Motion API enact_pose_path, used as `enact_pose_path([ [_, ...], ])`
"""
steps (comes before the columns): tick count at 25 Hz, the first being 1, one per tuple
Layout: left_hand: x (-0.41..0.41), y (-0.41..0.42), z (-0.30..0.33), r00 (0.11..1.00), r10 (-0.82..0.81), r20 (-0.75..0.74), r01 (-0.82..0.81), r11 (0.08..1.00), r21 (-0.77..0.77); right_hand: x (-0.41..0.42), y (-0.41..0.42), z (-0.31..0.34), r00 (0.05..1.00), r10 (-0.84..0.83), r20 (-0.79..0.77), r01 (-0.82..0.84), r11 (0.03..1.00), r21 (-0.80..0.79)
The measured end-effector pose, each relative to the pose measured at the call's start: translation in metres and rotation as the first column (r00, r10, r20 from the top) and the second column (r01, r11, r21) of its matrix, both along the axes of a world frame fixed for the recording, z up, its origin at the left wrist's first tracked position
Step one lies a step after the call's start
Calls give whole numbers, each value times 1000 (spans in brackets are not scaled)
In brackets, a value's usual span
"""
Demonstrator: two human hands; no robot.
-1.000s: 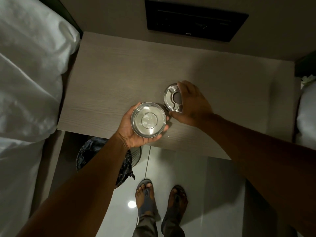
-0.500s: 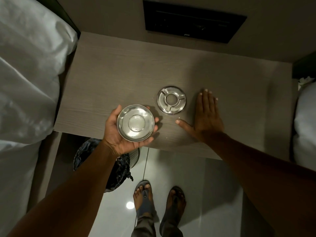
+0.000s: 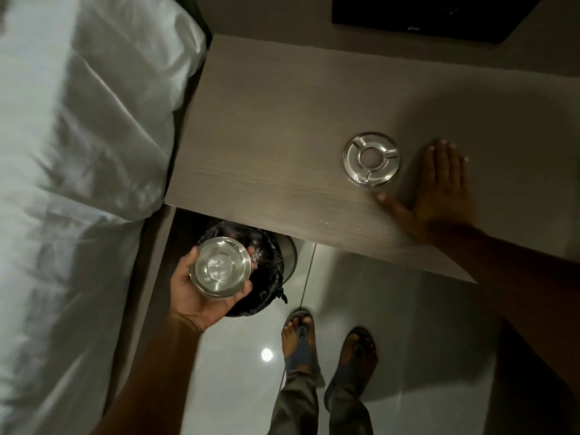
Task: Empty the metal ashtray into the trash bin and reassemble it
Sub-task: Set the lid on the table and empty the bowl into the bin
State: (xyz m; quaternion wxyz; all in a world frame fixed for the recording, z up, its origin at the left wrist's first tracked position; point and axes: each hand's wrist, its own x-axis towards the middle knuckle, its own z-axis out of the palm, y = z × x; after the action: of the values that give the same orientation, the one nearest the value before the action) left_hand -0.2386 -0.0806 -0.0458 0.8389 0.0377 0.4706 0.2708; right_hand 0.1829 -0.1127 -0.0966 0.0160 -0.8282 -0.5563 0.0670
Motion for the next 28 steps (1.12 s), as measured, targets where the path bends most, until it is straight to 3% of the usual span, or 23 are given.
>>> enact_pose_path([
  [2, 6, -11, -23, 949, 12, -314, -24, 999, -36, 1, 0, -4, 1000, 4, 16, -4, 1000, 14],
  [4, 25, -18, -45, 710, 30, -704, -25, 1000, 17, 2, 0, -5, 1000, 11, 29, -11, 1000, 21],
  [5, 36, -21, -53, 586, 52, -809, 23, 996, 80, 2, -1, -5, 999, 17, 31, -18, 1000, 23],
  [7, 54, -23, -66, 481, 69, -874, 170, 971, 170, 2, -1, -5, 999, 14, 37, -15, 999, 31],
  [9, 62, -24, -81, 417, 32, -908, 287, 944, 165, 1, -1, -3, 999, 11, 36, -12, 999, 30],
  [12, 67, -17, -95, 471, -20, -882, 324, 934, 152, 0, -1, -1, 999, 15, 44, -17, 999, 33],
  [14, 70, -11, -97, 506, 23, -862, 247, 954, 170, 0, -2, 0, 999, 23, 45, -24, 999, 36],
  [16, 70, -7, -97, 474, 91, -876, 181, 963, 198, 1, -2, 0, 999, 26, 41, -28, 999, 39],
  [20, 74, -10, -100, 471, -59, -880, 299, 949, 97, -1, -2, 2, 999, 22, 27, -23, 999, 46],
  [28, 77, -13, -102, 504, -18, -863, 279, 950, 143, 0, 0, 5, 1000, 17, 7, -17, 1000, 26],
])
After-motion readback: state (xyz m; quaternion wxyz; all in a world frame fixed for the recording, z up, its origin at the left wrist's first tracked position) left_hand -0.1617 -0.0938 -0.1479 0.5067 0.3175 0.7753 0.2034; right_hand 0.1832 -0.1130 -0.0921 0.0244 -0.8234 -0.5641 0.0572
